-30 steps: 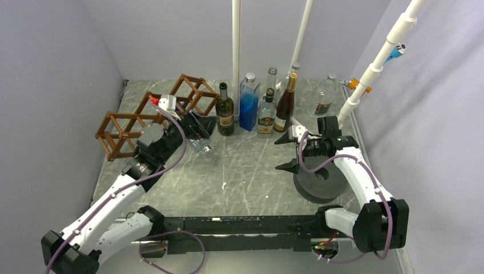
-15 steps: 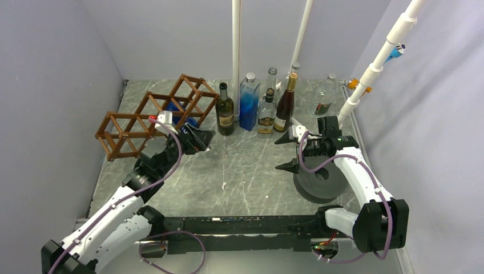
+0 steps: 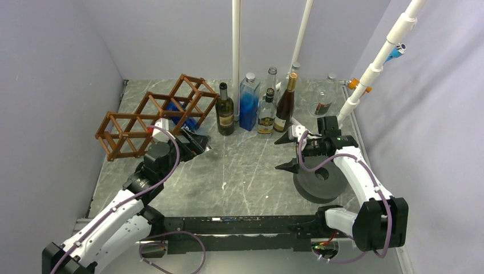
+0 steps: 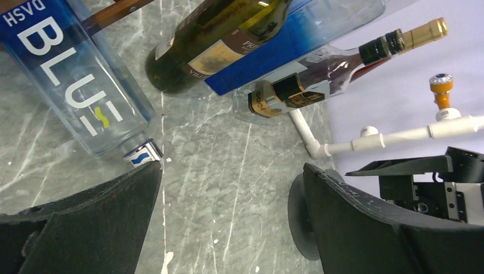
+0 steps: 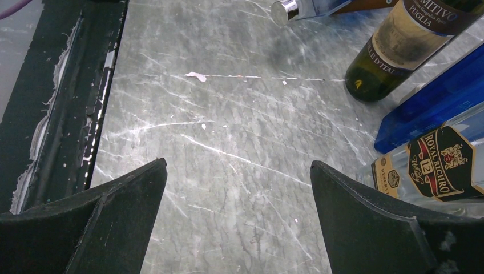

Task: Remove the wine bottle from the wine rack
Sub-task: Pick up the wine bottle from the wine rack.

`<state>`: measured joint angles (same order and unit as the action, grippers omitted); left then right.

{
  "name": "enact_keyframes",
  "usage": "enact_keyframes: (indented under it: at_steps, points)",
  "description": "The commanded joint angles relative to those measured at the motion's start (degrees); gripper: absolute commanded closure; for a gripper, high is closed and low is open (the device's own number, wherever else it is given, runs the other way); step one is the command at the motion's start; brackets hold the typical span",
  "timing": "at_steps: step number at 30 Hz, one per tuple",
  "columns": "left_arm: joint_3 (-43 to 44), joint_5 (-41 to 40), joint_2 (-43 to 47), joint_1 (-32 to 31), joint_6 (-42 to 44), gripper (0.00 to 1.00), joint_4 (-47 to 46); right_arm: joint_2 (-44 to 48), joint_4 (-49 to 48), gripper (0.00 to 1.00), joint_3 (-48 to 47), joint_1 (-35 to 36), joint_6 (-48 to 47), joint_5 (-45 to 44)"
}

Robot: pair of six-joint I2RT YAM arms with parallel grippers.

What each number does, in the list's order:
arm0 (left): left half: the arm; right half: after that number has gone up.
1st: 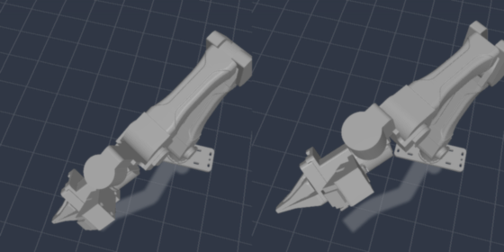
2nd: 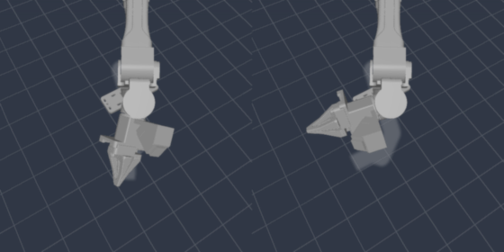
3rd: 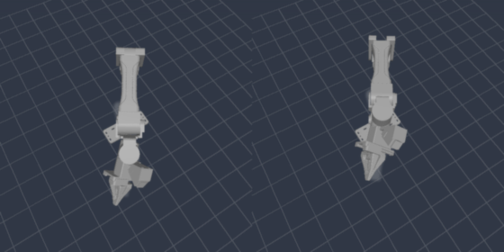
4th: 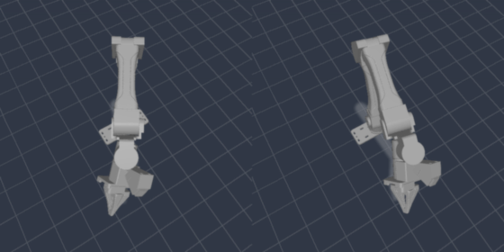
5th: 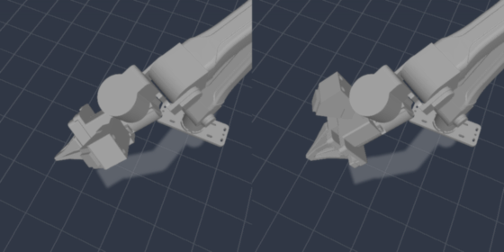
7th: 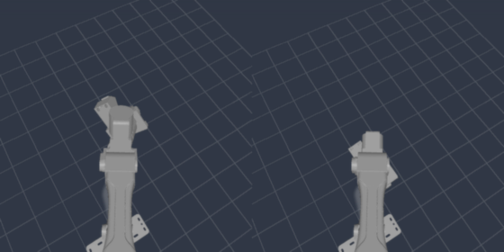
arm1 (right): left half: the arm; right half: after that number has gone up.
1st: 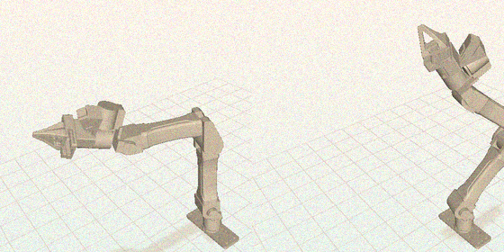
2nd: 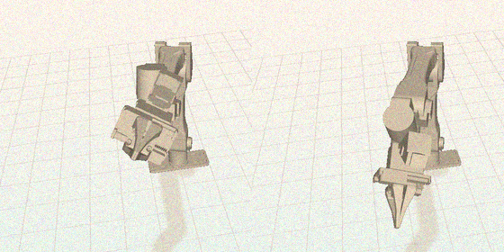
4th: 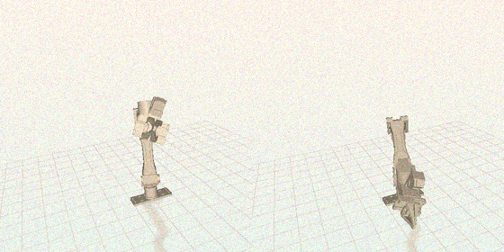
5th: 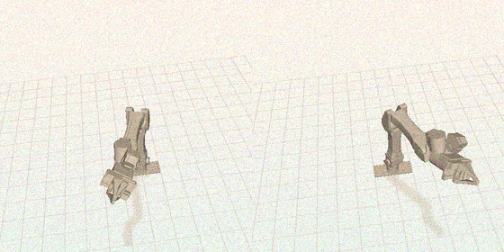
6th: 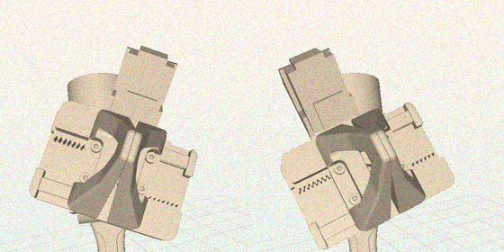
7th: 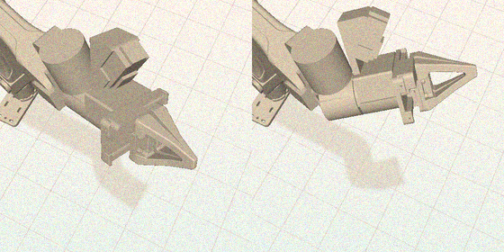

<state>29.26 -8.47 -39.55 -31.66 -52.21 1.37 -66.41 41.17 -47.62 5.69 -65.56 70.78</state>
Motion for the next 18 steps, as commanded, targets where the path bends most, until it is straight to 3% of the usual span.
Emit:
enact_keyframes:
  at_steps: [1, 4, 14, 18]
  points:
    - [0.38, -2.33, -0.85, 0.28, -1.85, 0.00, 1.44, -0.09, 0.54, 0.01, -0.29, -0.21, -1.66, 1.16]
    - [1.28, -3.89, -2.28, 0.29, -3.26, 0.00, 3.65, -0.05, 0.58, 0.01, -0.29, -0.24, -1.70, 1.13]
    - [15.97, -11.54, -16.19, 0.20, -12.30, 0.01, 25.75, -0.40, 1.03, 0.01, -0.46, -0.20, -2.20, 1.23]
    - [19.30, -16.38, -21.32, -0.38, -13.41, 0.00, 26.89, -0.51, 1.14, 0.01, -0.46, -0.23, -2.31, 1.29]
